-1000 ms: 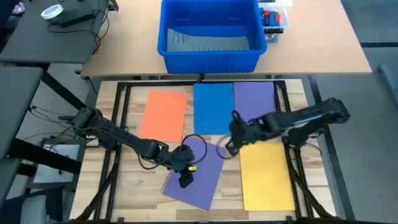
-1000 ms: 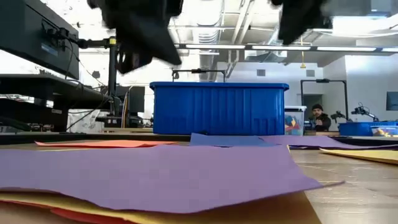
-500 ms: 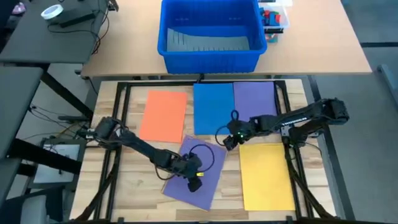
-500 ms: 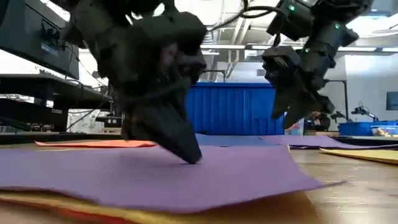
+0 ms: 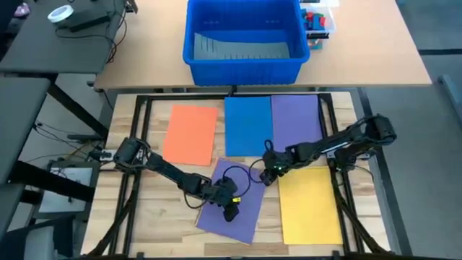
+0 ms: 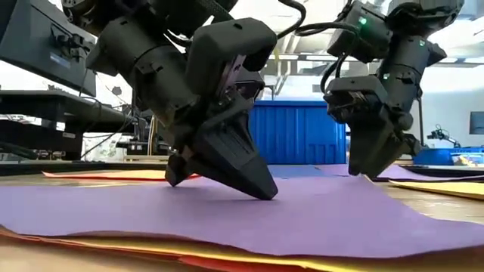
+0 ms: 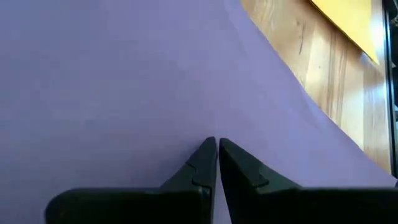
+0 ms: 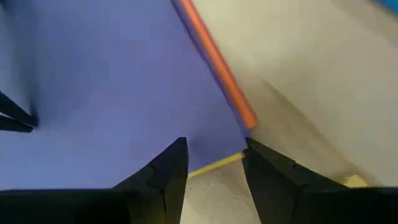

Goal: Organize paper
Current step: Stack the purple paper on top of the other purple papers

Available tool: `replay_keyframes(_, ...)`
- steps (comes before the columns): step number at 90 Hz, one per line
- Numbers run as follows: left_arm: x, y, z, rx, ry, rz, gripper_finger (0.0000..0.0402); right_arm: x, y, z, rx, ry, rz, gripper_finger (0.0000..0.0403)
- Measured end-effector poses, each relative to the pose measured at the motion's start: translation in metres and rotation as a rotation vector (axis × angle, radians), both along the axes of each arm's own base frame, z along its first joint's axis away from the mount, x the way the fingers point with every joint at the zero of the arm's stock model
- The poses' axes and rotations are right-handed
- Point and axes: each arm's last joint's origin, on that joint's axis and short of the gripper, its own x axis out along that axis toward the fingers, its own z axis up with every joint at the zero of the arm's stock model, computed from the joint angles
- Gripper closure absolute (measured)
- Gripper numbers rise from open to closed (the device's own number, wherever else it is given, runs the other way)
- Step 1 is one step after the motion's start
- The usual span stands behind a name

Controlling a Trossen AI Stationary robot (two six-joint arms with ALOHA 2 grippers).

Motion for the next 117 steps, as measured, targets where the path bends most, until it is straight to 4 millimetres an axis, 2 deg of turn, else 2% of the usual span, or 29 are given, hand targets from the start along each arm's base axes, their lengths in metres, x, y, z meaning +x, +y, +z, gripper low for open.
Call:
replay_keyframes(24,0.000,0.000,-0.001,0.005,0.004,-0.004,0.0396,-0.002,-0.003,0.013,0.007,-0.051,-0.014,0.0264)
replay_keyframes(42,-0.001,0.000,-0.001,0.018,0.003,-0.016,0.0396,-0.001,-0.008,0.014,0.008,-0.059,-0.038,0.0264)
replay_keyframes(87,-0.001,0.000,-0.001,0.014,0.005,-0.011,0.0396,0.002,0.007,0.016,0.050,-0.101,0.007,0.0264)
replay_keyframes(99,-0.001,0.000,-0.001,0.013,0.004,-0.011,0.0396,0.006,0.007,0.008,0.034,-0.097,-0.002,0.0264)
replay_keyframes(117,0.000,0.000,-0.001,0.012,-0.004,-0.013,0.0396,0.023,0.009,-0.007,0.040,-0.175,-0.003,0.0277)
